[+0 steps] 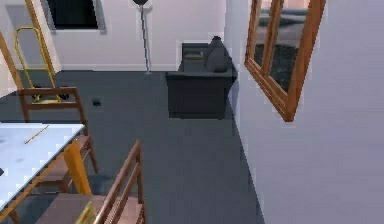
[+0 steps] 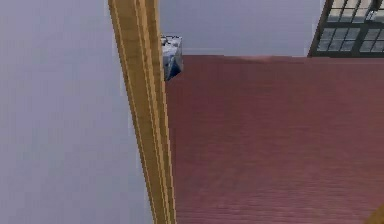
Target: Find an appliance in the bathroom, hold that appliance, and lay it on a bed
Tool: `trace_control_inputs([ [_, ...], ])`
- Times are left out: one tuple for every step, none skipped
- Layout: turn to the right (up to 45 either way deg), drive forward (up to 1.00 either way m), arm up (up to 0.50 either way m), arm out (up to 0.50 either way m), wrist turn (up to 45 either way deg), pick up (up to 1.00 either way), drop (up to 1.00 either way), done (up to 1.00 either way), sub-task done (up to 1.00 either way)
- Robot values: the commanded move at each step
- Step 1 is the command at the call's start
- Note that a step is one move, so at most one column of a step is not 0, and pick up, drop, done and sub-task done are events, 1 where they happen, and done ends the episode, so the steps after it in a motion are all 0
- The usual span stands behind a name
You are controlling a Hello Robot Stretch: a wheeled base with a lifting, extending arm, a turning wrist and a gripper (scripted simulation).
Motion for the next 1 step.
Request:
trace_control_inputs([
  [0.0, 0.3, 0.0, 0.0, 0.0, 0.0, 0.0, 0.0, 0.0],
])
